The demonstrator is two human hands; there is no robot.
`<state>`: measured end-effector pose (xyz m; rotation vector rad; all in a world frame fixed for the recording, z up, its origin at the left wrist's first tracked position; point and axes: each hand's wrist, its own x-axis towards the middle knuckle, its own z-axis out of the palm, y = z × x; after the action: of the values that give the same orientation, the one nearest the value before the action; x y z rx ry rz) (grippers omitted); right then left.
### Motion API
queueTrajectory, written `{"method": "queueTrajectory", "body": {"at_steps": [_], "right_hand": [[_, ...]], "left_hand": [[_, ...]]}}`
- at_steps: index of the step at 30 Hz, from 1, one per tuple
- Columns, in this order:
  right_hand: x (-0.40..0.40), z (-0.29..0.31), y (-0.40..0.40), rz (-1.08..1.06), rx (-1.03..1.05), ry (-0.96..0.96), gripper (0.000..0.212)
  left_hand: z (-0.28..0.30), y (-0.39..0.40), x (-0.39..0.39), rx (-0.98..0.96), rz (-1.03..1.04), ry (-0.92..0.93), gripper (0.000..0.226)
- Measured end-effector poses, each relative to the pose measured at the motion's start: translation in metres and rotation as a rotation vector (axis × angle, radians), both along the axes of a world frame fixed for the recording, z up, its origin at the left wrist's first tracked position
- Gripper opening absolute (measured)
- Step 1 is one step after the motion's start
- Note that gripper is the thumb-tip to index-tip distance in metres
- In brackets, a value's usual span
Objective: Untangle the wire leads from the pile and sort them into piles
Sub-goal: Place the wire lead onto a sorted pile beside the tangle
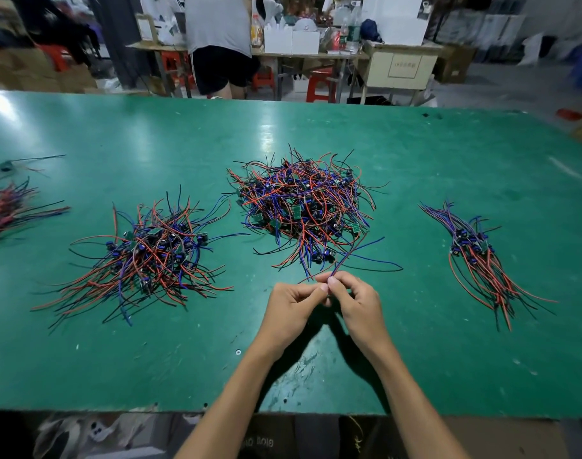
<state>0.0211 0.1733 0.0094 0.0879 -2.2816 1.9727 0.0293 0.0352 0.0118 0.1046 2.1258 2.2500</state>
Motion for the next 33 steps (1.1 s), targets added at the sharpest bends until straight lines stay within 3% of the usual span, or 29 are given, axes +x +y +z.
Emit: {"method": "queueTrajectory", "body": {"at_steps": [4,16,22,30,33], "right_hand": [[-0.005,-0.001,0.002,-0.079,-0.165,-0.050,0.028],[-0.014,0.011,0.014,-0.366,-0.453,-0.046,0.032],[-0.016,0.016,0.027,-0.490,-0.881,-0.133,0.026],[-0.011,0.005,0.029,-0.283,-0.673,-0.035,0.034],[-0.009,-0.002,0.023,-0.335,-0.354,-0.010,0.029]], "left_hand": [[0.000,0.000,0.000,-0.002,-0.036,-0.044,0.019],[0.007,-0.004,0.006,-0.172,-0.153,0.003,0.028],[-0.001,-0.006,0.008,-0.281,-0.230,0.012,0.024],[0.007,-0.005,0.009,-0.142,-0.112,-0.052,0.018],[0.015,-0.005,0.006,-0.073,-0.017,-0.101,0.018]]}}
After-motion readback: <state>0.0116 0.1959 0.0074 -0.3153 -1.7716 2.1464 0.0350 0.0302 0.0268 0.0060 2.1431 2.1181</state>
